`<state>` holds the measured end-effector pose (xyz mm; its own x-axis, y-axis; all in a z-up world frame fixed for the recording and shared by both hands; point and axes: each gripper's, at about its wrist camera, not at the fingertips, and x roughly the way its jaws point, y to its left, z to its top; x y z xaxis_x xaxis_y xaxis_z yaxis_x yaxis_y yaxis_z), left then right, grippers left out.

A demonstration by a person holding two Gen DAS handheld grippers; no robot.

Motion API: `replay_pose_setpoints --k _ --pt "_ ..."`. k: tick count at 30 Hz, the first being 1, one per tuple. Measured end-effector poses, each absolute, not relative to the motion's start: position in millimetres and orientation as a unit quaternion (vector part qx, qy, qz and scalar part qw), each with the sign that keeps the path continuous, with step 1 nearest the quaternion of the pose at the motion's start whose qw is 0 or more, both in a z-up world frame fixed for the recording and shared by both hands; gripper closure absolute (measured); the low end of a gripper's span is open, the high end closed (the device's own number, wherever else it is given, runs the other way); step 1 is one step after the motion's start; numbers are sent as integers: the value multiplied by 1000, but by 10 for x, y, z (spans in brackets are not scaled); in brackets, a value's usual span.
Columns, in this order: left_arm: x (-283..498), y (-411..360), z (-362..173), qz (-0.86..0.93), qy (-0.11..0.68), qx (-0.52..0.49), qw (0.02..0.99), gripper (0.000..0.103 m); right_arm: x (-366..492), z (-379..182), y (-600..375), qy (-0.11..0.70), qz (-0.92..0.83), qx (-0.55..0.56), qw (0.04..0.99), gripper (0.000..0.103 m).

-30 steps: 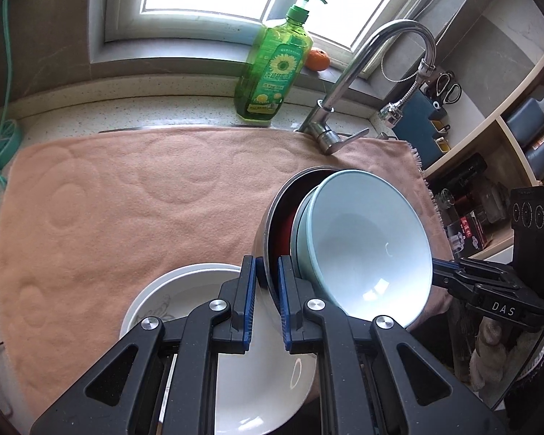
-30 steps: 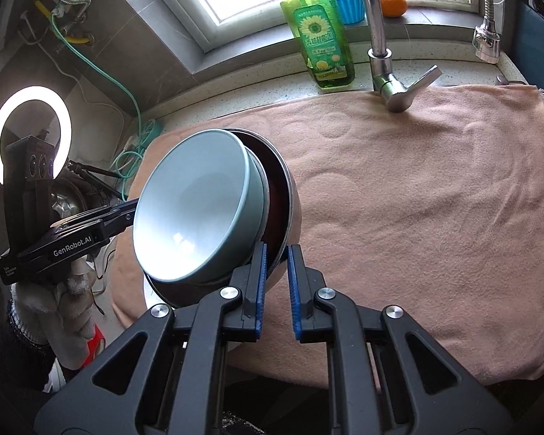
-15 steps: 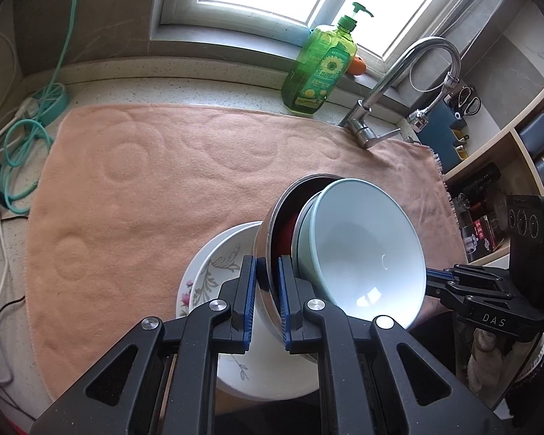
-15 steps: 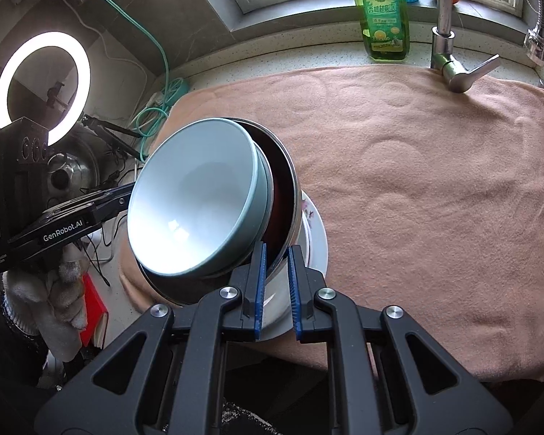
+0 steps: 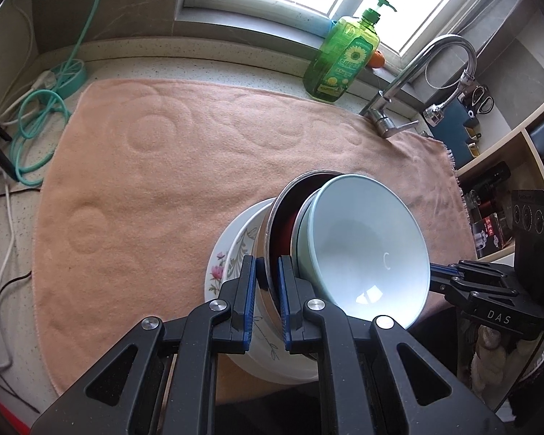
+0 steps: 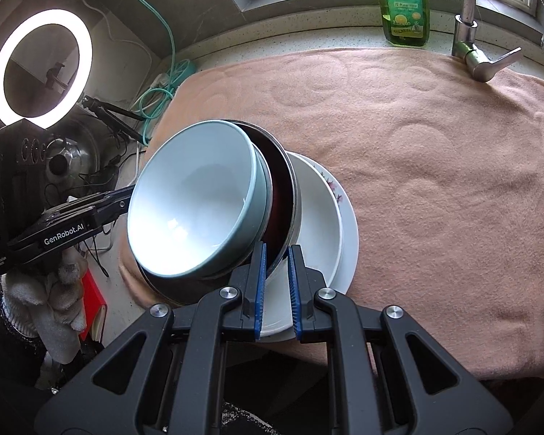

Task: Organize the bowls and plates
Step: 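Lift the bowl stack and lower it onto the white plate stack, then open the right tool and withdraw it from the bowl stack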

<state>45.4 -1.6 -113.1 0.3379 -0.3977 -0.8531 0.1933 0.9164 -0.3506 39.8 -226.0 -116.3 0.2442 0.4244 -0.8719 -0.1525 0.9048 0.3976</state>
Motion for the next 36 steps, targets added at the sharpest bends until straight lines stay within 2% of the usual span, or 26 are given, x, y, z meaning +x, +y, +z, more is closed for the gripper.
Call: replay_pose_setpoints --k 16,36 --pt "416 -12 -1281 -190 559 -93 802 93 352 -1189 -2256 587 177 115 782 91" --pt "323 16 -1221 -188 544 -74 814 91 253 -1091 -2289 575 162 109 795 91"
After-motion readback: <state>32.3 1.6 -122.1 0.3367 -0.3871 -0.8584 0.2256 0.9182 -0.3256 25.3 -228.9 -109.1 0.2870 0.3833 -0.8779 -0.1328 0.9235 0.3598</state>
